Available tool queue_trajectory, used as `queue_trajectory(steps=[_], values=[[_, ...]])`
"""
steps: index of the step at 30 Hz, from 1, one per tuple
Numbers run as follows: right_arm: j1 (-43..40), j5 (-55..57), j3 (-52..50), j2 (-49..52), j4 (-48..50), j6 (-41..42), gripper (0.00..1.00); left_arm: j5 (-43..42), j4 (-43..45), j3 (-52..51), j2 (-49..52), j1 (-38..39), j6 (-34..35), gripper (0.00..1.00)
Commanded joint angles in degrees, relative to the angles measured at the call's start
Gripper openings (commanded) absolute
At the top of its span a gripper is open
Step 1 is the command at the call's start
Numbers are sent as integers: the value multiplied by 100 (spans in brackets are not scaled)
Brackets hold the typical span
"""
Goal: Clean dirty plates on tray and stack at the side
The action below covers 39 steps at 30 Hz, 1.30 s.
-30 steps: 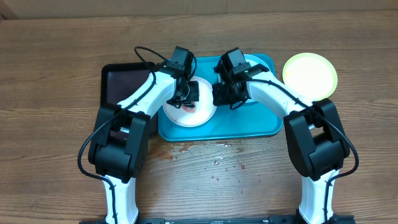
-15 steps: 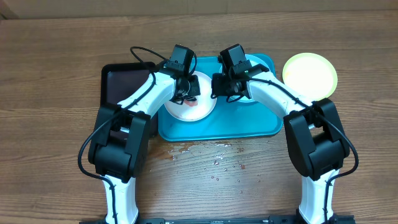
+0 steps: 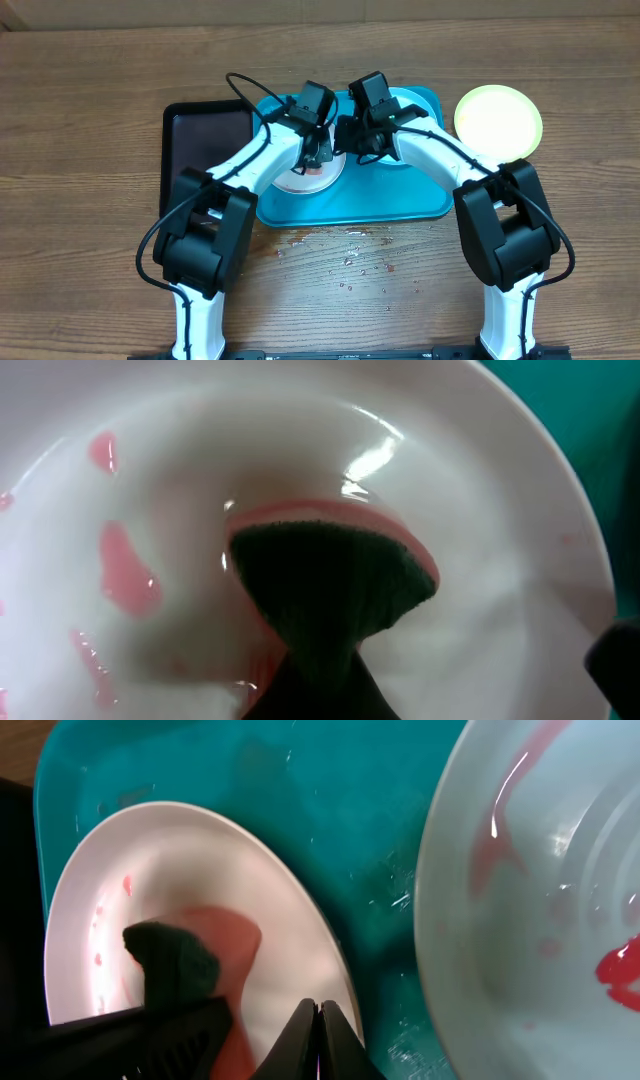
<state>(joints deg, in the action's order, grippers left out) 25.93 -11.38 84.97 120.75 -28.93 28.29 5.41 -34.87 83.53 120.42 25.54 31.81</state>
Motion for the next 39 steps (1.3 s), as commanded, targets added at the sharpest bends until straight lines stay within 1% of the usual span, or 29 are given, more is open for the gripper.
queue_trajectory(steps=[1, 2, 3, 4, 7, 15, 23, 30, 32, 35, 39], values=[[26, 164, 81, -13, -101, 46, 4, 293, -238, -131, 118, 20, -7, 4], [26, 245, 81, -13, -133, 46, 8, 293, -243, -131, 120, 9, -9, 4], [26, 284, 81, -13, -153, 42, 21, 293, -243, -131, 118, -2, -7, 4], [24, 299, 83, -13, -184, 42, 30, 297, -240, -131, 120, -7, -7, 4], [-9, 297, 90, -13, -295, 42, 32, 295, -240, -131, 120, -24, -9, 4], [-50, 280, 120, -39, -717, 22, 32, 293, -236, -131, 120, -48, -9, 4], [-243, 350, 791, -74, -1349, -256, 32, 295, -236, -131, 120, -50, -9, 4], [-313, 382, 787, -72, -1674, -293, 32, 293, -232, -131, 120, -52, -9, 4], [-273, 376, 721, -70, -1663, -313, 38, 293, -214, -131, 120, -52, -9, 4], [-195, 363, 551, -68, -1639, -323, 50, 293, -216, -131, 120, -57, -9, 4], [-166, 363, 459, -66, -1709, -372, 54, 293, -216, -131, 120, -57, -11, 4]])
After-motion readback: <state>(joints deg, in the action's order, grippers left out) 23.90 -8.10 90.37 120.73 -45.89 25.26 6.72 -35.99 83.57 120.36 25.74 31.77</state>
